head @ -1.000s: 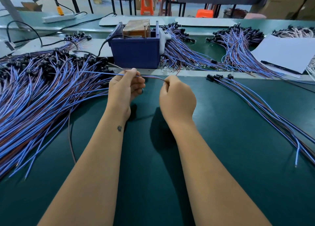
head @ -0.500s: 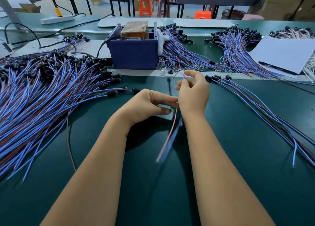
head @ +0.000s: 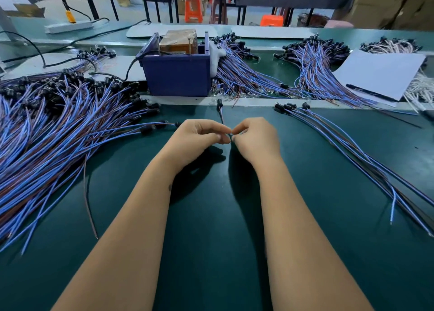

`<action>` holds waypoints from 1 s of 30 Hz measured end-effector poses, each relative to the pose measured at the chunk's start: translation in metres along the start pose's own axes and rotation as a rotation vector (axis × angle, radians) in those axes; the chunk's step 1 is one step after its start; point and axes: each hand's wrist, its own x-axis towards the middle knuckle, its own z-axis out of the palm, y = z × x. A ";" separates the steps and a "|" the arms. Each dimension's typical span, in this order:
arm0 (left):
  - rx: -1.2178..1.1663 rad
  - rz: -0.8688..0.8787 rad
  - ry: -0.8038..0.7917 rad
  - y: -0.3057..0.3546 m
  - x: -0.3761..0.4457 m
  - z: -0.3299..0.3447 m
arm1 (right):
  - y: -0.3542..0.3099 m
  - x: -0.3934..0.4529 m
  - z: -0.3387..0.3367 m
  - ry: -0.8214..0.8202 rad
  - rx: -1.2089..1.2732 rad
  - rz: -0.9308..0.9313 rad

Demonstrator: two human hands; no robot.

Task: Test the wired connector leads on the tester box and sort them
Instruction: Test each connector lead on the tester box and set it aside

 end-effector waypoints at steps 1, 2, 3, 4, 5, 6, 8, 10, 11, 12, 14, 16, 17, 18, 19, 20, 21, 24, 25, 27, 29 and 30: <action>0.010 0.000 0.005 0.000 0.000 0.001 | -0.001 -0.001 -0.001 -0.009 -0.033 0.006; 0.019 0.002 0.024 -0.001 0.001 0.002 | -0.002 -0.002 -0.001 -0.020 -0.057 0.009; 0.035 0.003 0.057 -0.002 0.001 0.002 | -0.003 -0.002 -0.001 -0.035 -0.077 0.011; 0.066 0.004 0.101 -0.003 0.002 0.003 | -0.004 -0.002 -0.003 -0.049 -0.100 0.015; 0.111 0.005 0.147 -0.004 0.002 0.003 | -0.004 -0.002 -0.005 -0.064 -0.128 0.024; 0.161 0.008 0.188 -0.005 0.003 0.003 | -0.003 0.000 -0.007 -0.078 -0.164 0.039; 0.240 0.012 0.237 -0.008 0.003 0.002 | 0.002 0.004 -0.015 -0.075 -0.244 0.073; 0.342 0.003 0.222 -0.010 0.003 0.003 | 0.013 0.010 -0.027 -0.030 -0.321 0.115; 0.427 0.004 0.200 -0.010 0.003 0.004 | 0.020 0.013 -0.033 -0.001 -0.357 0.144; 0.517 0.012 0.173 -0.011 0.003 0.006 | 0.027 0.015 -0.039 0.029 -0.393 0.177; 0.633 0.026 0.144 -0.010 0.005 0.009 | 0.044 0.019 -0.051 0.091 -0.443 0.240; 0.661 0.021 0.144 -0.009 0.006 0.010 | 0.057 0.021 -0.059 0.154 -0.435 0.297; 0.669 0.018 0.147 -0.009 0.006 0.010 | 0.063 0.022 -0.062 0.183 -0.411 0.324; 0.677 0.015 0.150 -0.009 0.007 0.010 | 0.067 0.022 -0.064 0.208 -0.381 0.352; 0.681 0.011 0.151 -0.009 0.007 0.011 | 0.069 0.022 -0.064 0.230 -0.349 0.380; 0.682 0.009 0.153 -0.008 0.007 0.011 | 0.069 0.023 -0.063 0.251 -0.323 0.406; 0.678 0.007 0.155 -0.008 0.006 0.012 | 0.067 0.022 -0.061 0.276 -0.307 0.422; 0.655 0.007 0.163 -0.008 0.005 0.012 | 0.049 0.020 -0.046 0.393 -0.301 0.351; 0.642 0.011 0.175 -0.007 0.004 0.012 | 0.039 0.020 -0.039 0.421 -0.280 0.291; 0.598 0.026 0.220 -0.006 0.003 0.012 | 0.018 0.018 -0.022 0.410 -0.205 0.148; 0.570 0.052 0.292 -0.003 0.003 0.012 | -0.007 0.014 -0.001 0.296 -0.059 0.008; 0.578 0.064 0.320 -0.003 0.003 0.012 | -0.020 0.010 0.010 0.209 0.066 -0.036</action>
